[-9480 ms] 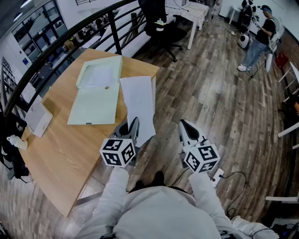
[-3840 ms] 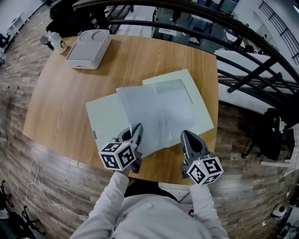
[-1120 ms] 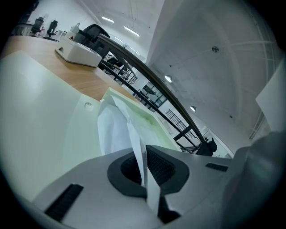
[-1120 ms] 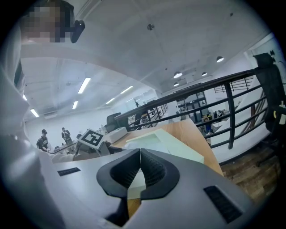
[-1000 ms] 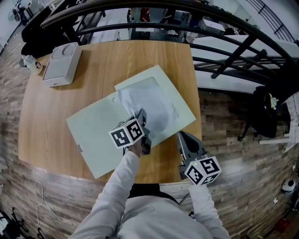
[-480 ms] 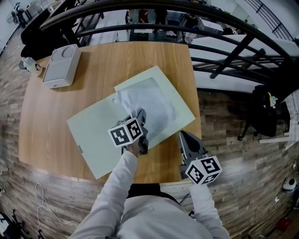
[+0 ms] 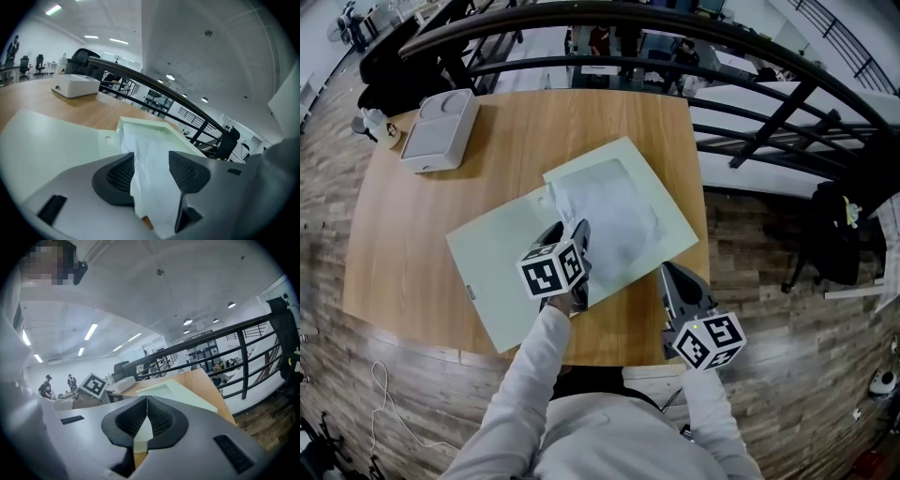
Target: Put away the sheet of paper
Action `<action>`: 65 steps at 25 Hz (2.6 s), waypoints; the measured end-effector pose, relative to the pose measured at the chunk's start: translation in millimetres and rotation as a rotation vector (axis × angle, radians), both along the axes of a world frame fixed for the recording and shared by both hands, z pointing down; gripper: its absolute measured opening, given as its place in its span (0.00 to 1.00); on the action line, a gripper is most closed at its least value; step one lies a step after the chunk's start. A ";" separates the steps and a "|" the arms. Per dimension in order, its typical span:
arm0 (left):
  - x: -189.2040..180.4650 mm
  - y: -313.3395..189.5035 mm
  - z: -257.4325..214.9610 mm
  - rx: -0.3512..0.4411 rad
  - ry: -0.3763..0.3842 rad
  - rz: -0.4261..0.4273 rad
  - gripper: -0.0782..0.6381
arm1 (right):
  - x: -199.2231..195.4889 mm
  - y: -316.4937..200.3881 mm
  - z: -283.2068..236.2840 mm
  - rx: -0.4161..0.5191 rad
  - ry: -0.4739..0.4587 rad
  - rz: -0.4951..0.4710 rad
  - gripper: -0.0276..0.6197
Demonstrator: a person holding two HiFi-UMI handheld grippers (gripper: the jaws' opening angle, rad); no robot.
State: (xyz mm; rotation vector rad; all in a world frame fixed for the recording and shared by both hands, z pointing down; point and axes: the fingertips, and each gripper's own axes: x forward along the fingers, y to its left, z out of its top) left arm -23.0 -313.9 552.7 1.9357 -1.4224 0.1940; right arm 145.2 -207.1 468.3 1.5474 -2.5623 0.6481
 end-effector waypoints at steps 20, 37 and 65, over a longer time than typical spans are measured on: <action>27.6 54.0 -102.8 0.309 -0.145 0.263 0.23 | 13.7 35.1 -34.0 0.096 -0.001 0.020 0.09; 37.0 116.8 -161.8 0.470 -0.166 0.342 0.13 | 42.7 72.5 -61.2 0.175 0.026 0.048 0.09; 38.9 179.8 -163.5 0.473 -0.137 0.340 0.13 | 54.7 118.6 -69.3 0.213 0.104 0.057 0.09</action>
